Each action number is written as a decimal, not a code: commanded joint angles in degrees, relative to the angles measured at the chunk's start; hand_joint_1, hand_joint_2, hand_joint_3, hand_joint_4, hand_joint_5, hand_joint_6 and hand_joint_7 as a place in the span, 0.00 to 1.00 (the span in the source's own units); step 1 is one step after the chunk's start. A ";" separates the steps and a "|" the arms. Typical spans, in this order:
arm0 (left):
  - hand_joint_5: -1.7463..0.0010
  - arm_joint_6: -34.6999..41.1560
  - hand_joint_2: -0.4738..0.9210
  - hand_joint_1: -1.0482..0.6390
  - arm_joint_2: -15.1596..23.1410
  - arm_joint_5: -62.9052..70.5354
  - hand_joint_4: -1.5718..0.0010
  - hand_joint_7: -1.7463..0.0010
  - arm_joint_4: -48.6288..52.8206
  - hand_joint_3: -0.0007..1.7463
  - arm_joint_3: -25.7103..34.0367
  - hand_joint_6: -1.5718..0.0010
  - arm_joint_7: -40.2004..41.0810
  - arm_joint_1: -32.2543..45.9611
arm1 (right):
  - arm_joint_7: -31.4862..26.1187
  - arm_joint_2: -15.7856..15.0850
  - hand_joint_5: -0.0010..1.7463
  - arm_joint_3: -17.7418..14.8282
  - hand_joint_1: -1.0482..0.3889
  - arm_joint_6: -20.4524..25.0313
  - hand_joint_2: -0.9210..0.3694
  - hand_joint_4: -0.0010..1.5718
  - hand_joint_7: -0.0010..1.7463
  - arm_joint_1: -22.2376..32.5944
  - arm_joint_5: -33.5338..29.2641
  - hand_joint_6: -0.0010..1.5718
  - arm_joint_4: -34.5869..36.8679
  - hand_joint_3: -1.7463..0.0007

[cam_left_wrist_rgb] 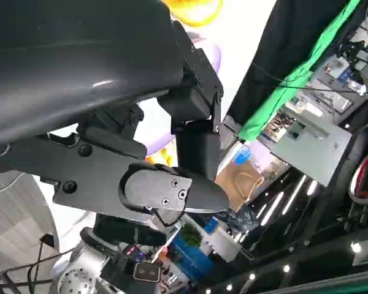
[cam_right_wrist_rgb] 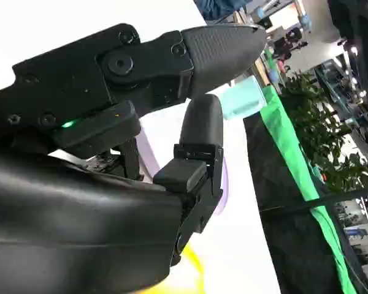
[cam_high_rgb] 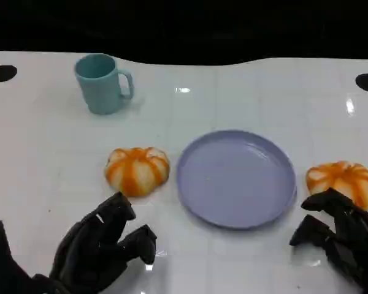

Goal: Grasp the bread from the table and place it into the plate.

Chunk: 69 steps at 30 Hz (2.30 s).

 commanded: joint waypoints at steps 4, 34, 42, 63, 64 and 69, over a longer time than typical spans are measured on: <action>0.00 -1.48 1.00 0.29 0.50 0.48 0.48 0.16 -0.15 0.10 0.27 0.56 0.14 0.18 | 0.35 -0.55 0.88 -0.17 0.35 0.10 0.00 0.42 0.67 0.60 0.11 0.40 0.56 0.87; 0.35 -18.21 1.00 0.33 1.64 14.78 0.77 0.75 -6.68 0.06 -3.68 0.71 5.71 2.36 | 0.07 -0.15 0.87 -0.17 0.35 0.50 0.00 0.42 0.67 0.46 0.23 0.39 0.56 0.89; 0.50 -34.18 1.00 0.32 6.26 32.22 0.88 0.92 -7.35 0.04 -6.79 0.74 13.37 2.41 | 0.11 0.46 0.87 0.02 0.34 0.39 0.00 0.42 0.66 0.56 0.35 0.41 0.02 0.88; 0.80 -38.26 0.94 0.29 19.82 75.37 1.00 1.00 -11.20 0.00 -15.23 0.82 38.89 -3.26 | 1.45 0.04 0.87 -0.24 0.38 -0.63 0.00 0.40 0.70 0.62 0.20 0.36 0.98 0.85; 0.80 -38.09 0.94 0.29 19.97 75.45 1.00 1.00 -11.19 0.00 -15.46 0.82 39.22 -3.29 | 1.49 0.04 0.87 -0.27 0.38 -0.65 0.00 0.40 0.70 0.61 0.19 0.36 1.02 0.85; 0.84 -28.43 0.95 0.28 20.95 89.71 1.00 1.00 -10.89 0.00 -20.13 0.86 41.93 -8.35 | 0.14 -0.04 0.88 0.07 0.35 0.47 0.00 0.41 0.70 0.25 -0.55 0.38 1.01 0.87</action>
